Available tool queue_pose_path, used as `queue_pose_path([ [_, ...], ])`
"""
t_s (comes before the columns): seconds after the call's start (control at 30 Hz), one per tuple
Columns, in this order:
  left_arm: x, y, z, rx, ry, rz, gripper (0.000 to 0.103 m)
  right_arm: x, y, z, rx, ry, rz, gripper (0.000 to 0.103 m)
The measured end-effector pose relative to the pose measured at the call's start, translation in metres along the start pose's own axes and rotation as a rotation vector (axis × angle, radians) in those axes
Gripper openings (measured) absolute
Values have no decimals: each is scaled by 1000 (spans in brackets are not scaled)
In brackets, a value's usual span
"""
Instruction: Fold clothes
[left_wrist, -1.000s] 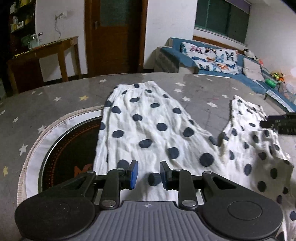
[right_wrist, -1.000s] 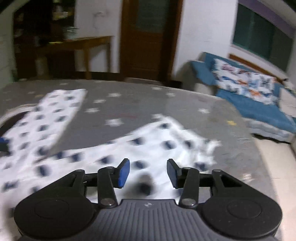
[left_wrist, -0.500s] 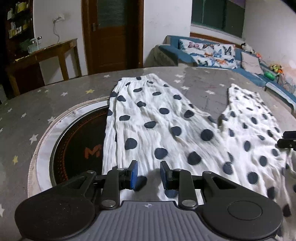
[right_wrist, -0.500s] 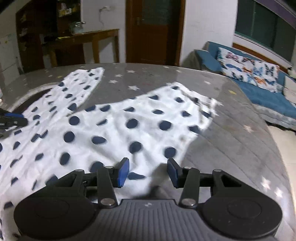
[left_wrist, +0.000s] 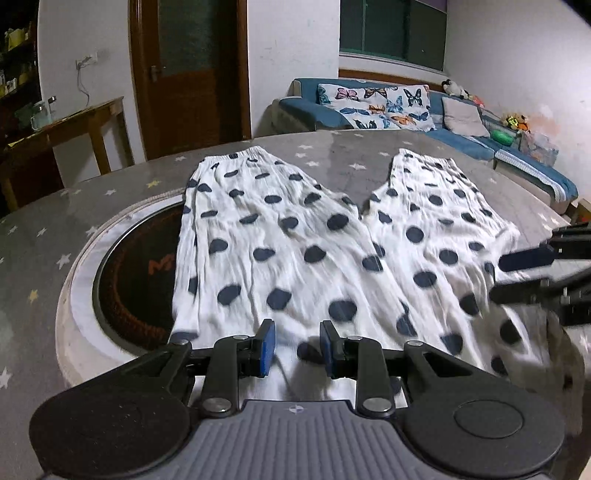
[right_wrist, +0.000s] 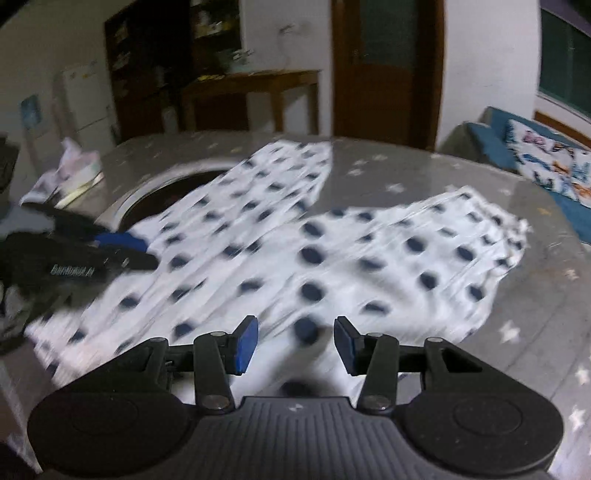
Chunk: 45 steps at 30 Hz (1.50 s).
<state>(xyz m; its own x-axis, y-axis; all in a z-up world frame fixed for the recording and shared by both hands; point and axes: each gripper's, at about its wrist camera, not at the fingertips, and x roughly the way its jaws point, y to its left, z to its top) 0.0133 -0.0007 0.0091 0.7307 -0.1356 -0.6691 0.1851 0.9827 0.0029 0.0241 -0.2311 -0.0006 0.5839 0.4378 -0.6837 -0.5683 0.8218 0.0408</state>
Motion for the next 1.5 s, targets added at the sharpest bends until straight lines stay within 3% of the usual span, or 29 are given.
queue_pose_path([
  [0.27,-14,-1,-21,5,-4,6,29,-17,12,-32,-59,40,-31,47],
  [0.5,-31,1,-23,-13,-27,5,30,-29,18,-28,-89,25,-71,47],
  [0.67,-37,-3,-22,-10,-45,-6,33,-32,38,-20,-104,-16,16,47],
  [0.83,-34,-2,-32,-16,-21,0,34,-25,58,-28,-137,15,63,47],
  [1.17,-41,-1,-37,-14,-24,7,36,-37,49,-40,-118,57,52,48],
  [1.33,-48,-8,-25,-9,-54,-7,38,-42,39,-22,-86,-12,37,49],
  [1.5,-43,-25,-11,8,-63,-68,40,-27,15,-12,-29,-32,-39,51],
])
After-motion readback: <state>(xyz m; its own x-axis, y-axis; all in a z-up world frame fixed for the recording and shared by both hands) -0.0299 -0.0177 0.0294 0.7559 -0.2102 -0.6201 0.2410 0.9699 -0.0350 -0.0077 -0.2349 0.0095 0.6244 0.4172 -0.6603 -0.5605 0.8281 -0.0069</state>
